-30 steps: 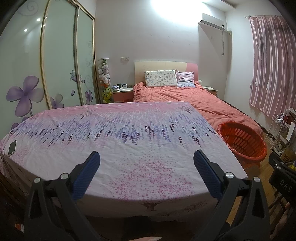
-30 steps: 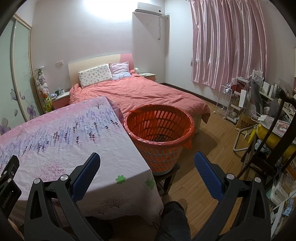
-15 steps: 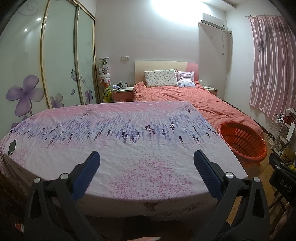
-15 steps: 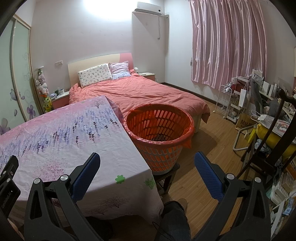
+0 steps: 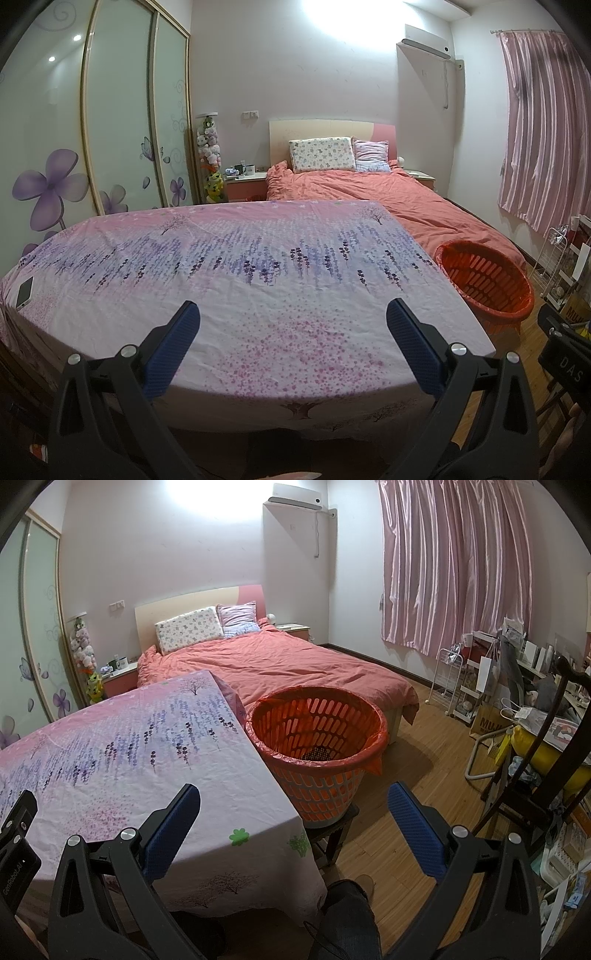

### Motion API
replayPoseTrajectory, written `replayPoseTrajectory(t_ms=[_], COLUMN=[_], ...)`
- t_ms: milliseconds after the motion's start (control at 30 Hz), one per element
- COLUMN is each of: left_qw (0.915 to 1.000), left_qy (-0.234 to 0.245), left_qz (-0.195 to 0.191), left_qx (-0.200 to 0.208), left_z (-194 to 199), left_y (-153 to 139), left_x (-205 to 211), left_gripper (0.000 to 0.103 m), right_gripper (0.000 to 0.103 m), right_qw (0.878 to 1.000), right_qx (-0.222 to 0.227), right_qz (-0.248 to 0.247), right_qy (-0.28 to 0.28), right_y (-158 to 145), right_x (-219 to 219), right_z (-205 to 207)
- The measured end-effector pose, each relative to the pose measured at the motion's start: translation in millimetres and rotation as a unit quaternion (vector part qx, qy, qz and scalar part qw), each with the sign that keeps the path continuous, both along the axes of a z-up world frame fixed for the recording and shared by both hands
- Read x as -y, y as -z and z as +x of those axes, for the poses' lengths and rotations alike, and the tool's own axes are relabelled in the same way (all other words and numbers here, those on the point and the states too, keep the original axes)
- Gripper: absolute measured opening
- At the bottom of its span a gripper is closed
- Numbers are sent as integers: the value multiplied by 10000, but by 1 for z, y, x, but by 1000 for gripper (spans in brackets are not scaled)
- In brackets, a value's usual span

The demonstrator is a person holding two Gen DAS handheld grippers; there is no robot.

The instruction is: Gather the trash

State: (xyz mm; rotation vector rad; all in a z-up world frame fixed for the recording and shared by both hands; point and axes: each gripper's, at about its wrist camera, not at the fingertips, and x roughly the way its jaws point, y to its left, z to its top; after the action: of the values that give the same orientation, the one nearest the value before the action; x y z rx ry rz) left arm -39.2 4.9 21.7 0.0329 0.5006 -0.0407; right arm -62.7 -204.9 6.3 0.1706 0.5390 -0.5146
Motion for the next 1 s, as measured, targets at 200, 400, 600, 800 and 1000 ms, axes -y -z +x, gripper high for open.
replayPoseTrajectory(t_ms=[200,400,600,800,1000], left_qw=[10000,10000,10000,10000,10000], left_qy=[-20,-35,-35,-35,-34], left_qz=[-2,-1,8,7,16], left_qx=[-25,-44,-48,-51,-58], left_z=[-1,0,0,1,1], left_y=[3,2,2,2,2], left_x=[-2,-4,-4,-4,-4], left_gripper=[99,99,99,99,99], right_gripper=[101,101,101,101,101], right_qw=[10000,10000,10000,10000,10000], right_qx=[-3,-8,-9,-15,-25], right_qz=[-3,2,1,4,6], right_qy=[-2,3,3,1,-6], right_y=[1,3,2,3,5], right_x=[0,-1,-1,-2,-3], right_z=[-1,-1,-1,-1,0])
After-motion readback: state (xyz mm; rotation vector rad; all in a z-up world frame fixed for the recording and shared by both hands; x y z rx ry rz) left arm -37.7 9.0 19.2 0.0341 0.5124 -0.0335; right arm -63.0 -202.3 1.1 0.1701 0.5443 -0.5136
